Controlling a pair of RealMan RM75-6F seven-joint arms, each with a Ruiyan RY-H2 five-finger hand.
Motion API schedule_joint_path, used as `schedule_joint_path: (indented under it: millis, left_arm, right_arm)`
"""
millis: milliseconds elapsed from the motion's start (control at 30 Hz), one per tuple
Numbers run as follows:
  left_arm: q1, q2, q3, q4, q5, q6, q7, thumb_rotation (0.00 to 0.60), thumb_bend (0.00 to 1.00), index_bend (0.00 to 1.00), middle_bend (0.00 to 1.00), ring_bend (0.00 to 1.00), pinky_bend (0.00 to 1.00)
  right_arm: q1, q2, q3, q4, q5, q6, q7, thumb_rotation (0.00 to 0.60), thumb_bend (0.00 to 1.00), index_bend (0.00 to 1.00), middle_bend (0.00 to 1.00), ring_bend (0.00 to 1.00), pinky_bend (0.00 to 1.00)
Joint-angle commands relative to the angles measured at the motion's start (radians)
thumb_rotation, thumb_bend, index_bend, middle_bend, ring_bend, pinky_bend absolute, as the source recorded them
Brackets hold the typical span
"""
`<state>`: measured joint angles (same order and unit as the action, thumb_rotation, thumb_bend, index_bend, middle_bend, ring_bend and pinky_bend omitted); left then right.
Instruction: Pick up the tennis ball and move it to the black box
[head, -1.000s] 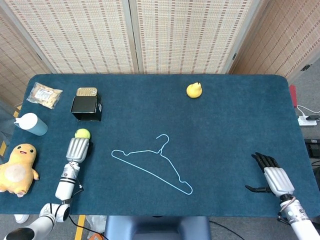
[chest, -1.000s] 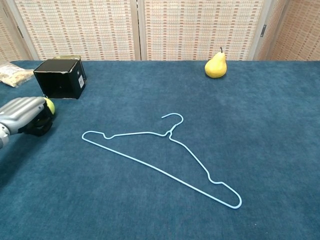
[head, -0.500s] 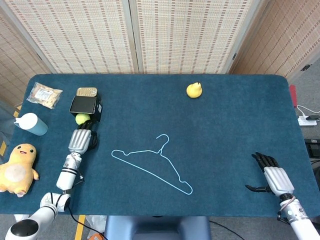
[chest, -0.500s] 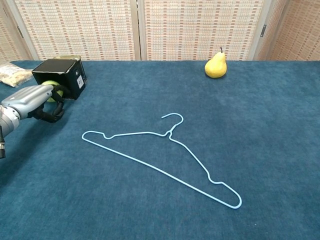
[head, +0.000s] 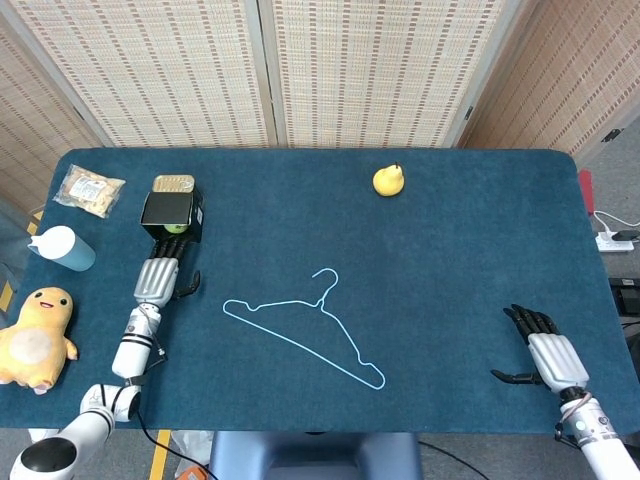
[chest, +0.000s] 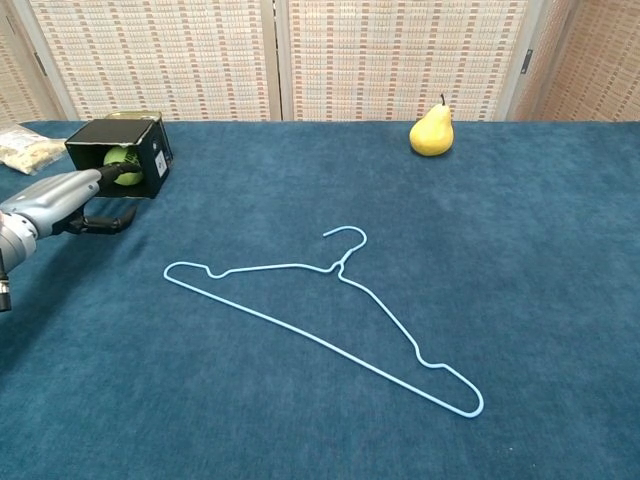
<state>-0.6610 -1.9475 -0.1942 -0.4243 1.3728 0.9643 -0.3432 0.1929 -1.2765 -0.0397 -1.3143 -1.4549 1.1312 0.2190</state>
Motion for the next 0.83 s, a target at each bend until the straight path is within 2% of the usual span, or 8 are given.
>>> schedule_joint_path:
  millis: [33,233,300,467,500,567,633,833]
  left_arm:
    - [0.003,0.006,0.004,-0.007,0.002,0.008,-0.002,0.175,0.46,0.0,0.0,0.0,0.0]
    - [0.057,0.052,0.028,-0.087,0.01,0.071,0.05,0.147,0.46,0.0,0.0,0.0,0.0]
    - [0.122,0.098,0.052,-0.183,0.01,0.124,0.134,0.141,0.46,0.0,0.0,0.0,0.0]
    - [0.38,0.389,0.192,-0.692,0.044,0.361,0.383,0.145,0.46,0.0,0.0,0.0,0.0]
    - [0.42,0.443,0.219,-0.773,0.051,0.403,0.413,0.164,0.45,0.0,0.0,0.0,0.0]
    - [0.492,0.537,0.272,-0.882,0.081,0.487,0.442,0.264,0.46,0.0,0.0,0.0,0.0]
    - [0.535,0.583,0.298,-0.918,0.093,0.529,0.421,0.338,0.46,0.0,0.0,0.0,0.0]
    - [0.6,0.626,0.32,-0.911,0.138,0.6,0.277,0.342,0.45,0.0,0.0,0.0,0.0]
  right_arm:
    - [0.0,0.001,0.0,-0.001,-0.001,0.001,0.002,0.506,0.0,0.0,0.0,0.0,0.0]
    - [0.0,0.009,-0.006,-0.004,-0.017,0.007,0.021,0.506,0.0,0.0,0.0,0.0,0.0]
    - [-0.003,0.016,-0.012,-0.005,-0.032,0.018,0.039,0.506,0.0,0.0,0.0,0.0,0.0]
    - [-0.02,0.03,-0.032,0.003,-0.084,0.07,0.097,0.506,0.0,0.0,0.0,0.0,0.0]
    - [-0.02,0.031,-0.035,0.007,-0.091,0.073,0.103,0.506,0.0,0.0,0.0,0.0,0.0]
    - [-0.019,0.029,-0.041,0.013,-0.103,0.076,0.103,0.507,0.0,0.0,0.0,0.0,0.0]
    - [-0.021,0.03,-0.045,0.011,-0.114,0.086,0.099,0.506,0.0,0.0,0.0,0.0,0.0]
    - [-0.032,0.028,-0.058,0.01,-0.143,0.122,0.097,0.506,0.0,0.0,0.0,0.0,0.0]
